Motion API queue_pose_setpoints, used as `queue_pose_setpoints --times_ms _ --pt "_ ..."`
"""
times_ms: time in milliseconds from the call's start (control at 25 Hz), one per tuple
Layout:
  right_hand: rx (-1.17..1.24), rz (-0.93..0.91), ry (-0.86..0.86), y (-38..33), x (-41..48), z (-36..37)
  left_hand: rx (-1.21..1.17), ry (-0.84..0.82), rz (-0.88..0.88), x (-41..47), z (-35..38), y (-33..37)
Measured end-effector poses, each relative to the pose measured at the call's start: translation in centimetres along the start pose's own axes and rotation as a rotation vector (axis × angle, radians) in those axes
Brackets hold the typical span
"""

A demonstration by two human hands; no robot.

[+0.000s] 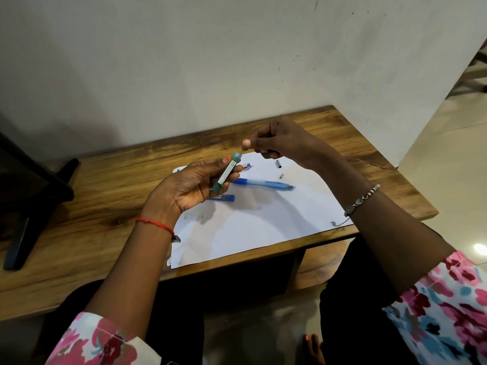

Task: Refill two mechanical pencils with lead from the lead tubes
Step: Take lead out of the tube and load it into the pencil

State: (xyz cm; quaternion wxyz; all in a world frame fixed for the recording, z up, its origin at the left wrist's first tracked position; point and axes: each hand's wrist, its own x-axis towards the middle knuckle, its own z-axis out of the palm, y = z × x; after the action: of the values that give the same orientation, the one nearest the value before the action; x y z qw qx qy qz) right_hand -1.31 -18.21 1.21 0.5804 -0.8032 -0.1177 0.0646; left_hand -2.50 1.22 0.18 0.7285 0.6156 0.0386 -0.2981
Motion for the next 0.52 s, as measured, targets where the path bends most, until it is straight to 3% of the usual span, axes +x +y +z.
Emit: queue_pose_setpoints --times_ms 520 --pt "-0.054 -0.032 -0.003 0.06 0.14 0.62 0.01 -0.006 0.006 -0.16 0.25 -0.03"
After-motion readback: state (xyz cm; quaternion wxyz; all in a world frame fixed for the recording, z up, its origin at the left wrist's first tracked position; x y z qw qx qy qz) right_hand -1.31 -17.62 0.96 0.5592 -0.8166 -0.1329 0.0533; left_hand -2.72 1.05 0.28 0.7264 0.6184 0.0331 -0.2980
